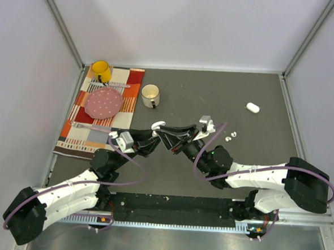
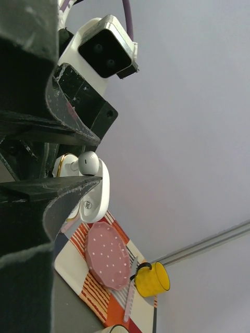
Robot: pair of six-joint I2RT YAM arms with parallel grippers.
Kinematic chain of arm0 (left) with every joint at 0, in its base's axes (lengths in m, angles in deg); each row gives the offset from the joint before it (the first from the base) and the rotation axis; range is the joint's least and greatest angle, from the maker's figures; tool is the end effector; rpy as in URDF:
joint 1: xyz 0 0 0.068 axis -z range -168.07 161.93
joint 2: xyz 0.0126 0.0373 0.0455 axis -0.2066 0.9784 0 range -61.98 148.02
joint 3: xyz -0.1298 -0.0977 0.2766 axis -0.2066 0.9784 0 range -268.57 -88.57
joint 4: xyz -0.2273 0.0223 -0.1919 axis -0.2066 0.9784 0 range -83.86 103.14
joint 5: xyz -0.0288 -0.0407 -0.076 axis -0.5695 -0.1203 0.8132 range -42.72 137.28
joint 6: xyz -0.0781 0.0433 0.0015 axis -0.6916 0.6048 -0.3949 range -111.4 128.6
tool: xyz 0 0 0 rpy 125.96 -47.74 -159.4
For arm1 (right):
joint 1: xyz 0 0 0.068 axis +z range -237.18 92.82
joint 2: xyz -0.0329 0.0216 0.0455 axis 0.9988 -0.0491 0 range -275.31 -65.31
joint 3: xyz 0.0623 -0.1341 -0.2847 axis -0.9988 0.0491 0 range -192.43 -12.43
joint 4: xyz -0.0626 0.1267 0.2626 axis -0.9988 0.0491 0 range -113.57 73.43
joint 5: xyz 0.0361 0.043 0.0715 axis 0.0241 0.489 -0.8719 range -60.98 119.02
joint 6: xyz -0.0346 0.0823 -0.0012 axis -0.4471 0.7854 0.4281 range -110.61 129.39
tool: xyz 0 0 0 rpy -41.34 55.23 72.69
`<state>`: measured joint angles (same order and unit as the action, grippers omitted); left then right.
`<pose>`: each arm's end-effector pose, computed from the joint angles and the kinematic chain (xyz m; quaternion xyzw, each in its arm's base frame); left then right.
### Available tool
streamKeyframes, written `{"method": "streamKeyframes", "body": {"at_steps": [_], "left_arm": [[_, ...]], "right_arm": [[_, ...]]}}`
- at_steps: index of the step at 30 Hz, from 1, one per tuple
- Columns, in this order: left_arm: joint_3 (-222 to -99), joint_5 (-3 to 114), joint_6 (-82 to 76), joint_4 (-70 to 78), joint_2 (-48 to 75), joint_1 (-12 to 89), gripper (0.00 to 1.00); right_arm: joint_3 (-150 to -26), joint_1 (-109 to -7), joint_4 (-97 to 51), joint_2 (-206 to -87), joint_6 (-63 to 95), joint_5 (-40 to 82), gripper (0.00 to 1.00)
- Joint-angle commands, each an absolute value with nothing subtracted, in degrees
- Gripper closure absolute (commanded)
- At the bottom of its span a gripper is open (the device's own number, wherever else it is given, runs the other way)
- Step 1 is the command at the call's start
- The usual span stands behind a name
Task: Insert the wireless bluetooth earbuds into the charging case
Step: Insert the left earbud into the left side groove of the charging case.
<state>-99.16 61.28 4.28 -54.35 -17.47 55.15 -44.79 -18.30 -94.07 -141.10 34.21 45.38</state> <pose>0.1333 -0.1517 0.2922 0.2716 0.4574 -0.3990 0.7469 0.1379 0.2945 0.3341 -0.0813 0.5244 0.5652 0.6316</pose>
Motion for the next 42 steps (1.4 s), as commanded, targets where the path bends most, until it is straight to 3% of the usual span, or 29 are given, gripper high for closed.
{"method": "streamKeyframes", "body": {"at_steps": [1, 7, 10, 11, 17, 20, 25, 31, 32, 34, 42], "left_arm": [[-100.78, 61.78, 4.29, -59.78, -17.77, 55.17, 1.00], [-100.78, 61.78, 4.20, -59.87, -17.77, 55.26, 1.00], [-100.78, 61.61, 4.29, -59.78, -17.85, 55.26, 1.00], [-100.70, 61.69, 4.29, -59.87, -17.86, 55.26, 1.00], [-100.34, 61.52, 4.20, -59.96, -18.12, 55.26, 1.00], [-100.26, 61.61, 4.20, -59.87, -18.30, 55.17, 1.00], [-100.34, 61.52, 4.20, -59.78, -18.30, 55.17, 1.00], [-100.34, 61.87, 3.85, -59.70, -18.12, 55.17, 1.00], [-100.26, 61.87, 3.85, -59.69, -18.12, 55.25, 1.00], [-100.17, 61.87, 3.77, -59.52, -18.21, 55.26, 1.00], [-100.08, 61.87, 3.76, -59.34, -18.56, 55.25, 1.00]], "right_arm": [[-47.67, -17.31, -92.92, -139.76, 31.81, 44.76, 0.70], [-47.85, -17.31, -92.92, -139.41, 31.45, 45.72, 0.71], [-47.85, -17.22, -92.30, -138.97, 31.10, 46.42, 0.77], [-47.93, -17.22, -92.21, -138.97, 31.01, 46.60, 0.84], [-48.64, -17.22, -91.69, -138.97, 30.57, 45.72, 0.89], [-48.81, -17.22, -91.42, -138.97, 30.40, 45.81, 0.88], [-48.64, -17.22, -91.77, -138.53, 29.96, 46.34, 0.74], [-48.55, -17.22, -93.70, -137.83, 29.34, 44.85, 0.70], [-48.46, -17.14, -95.10, -137.74, 29.34, 44.32, 0.70], [-48.55, -17.22, -95.99, -137.65, 29.08, 43.44, 0.80], [-49.17, -17.22, -95.73, -137.65, 28.38, 43.61, 0.78]]}}
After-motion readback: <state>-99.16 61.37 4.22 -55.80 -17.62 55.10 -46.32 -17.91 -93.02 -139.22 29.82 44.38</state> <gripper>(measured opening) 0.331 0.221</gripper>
